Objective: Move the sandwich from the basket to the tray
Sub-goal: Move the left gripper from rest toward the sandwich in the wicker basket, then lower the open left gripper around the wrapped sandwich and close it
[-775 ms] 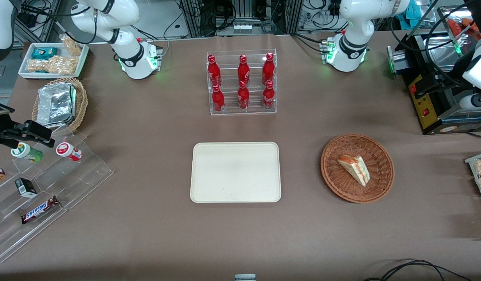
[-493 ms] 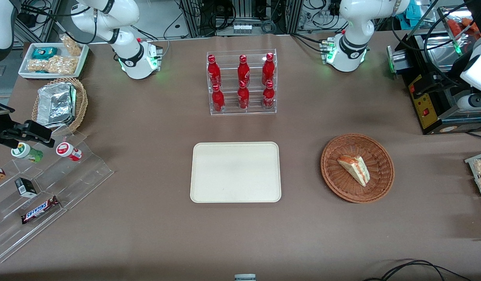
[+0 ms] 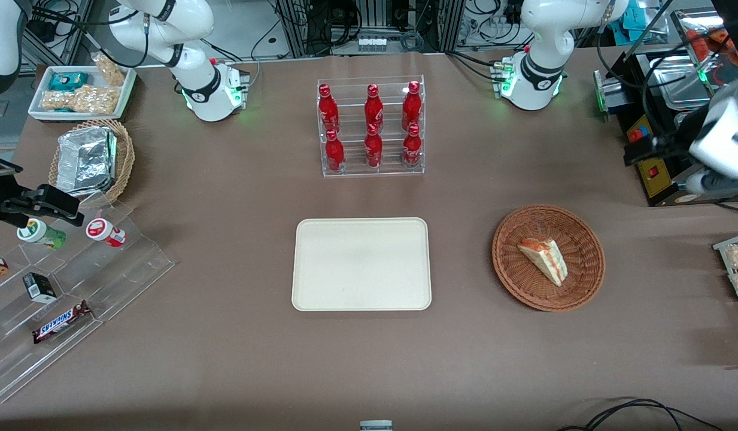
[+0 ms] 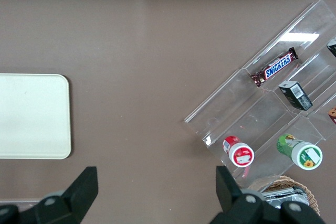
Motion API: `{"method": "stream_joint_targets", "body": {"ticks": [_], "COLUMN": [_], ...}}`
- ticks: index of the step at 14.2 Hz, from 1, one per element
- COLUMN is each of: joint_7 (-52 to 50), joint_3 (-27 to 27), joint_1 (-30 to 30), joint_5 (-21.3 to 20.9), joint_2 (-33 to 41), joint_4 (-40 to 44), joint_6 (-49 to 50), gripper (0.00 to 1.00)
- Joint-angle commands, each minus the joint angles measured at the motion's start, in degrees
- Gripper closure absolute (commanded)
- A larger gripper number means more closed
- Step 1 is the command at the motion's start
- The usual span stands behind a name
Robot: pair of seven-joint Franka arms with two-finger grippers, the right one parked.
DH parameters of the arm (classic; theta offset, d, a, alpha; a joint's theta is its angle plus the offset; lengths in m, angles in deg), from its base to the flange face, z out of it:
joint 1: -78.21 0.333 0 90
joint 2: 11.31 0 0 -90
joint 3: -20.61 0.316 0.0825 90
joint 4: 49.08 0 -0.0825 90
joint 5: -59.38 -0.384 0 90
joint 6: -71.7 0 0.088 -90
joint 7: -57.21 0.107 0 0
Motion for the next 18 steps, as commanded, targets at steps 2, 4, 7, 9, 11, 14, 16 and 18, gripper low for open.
{"method": "stream_joint_targets", "body": {"ticks": [2, 4, 7, 9, 11, 14, 16, 18], "joint_7": [-8.0, -10.01, -18.44, -20.39, -22.85, -31.19, -33.13, -37.43], "joint_3": [-0.02, -0.02, -0.11, -0.11, -0.11, -0.2, -0.2, -0.2], "joint_1": [-0.18, -0.18, -0.44, -0.53, -0.8, -1.23, -2.11, -2.2], "joint_5": [0.6, 0.6, 0.6, 0.6, 0.69, 0.69, 0.69, 0.69], "joint_2": [-6.24, -6.33, -9.3, -11.6, -12.83, -13.63, -13.89, -15.11], "joint_4": [-1.05, -6.75, -10.99, -11.26, -14.06, -20.03, -23.2, -24.27], "joint_6": [-6.77, -15.03, -26.55, -28.94, -34.89, -46.58, -51.78, -55.13], "gripper": [0.0, 0.0, 0.0, 0.0, 0.0, 0.0, 0.0, 0.0]}}
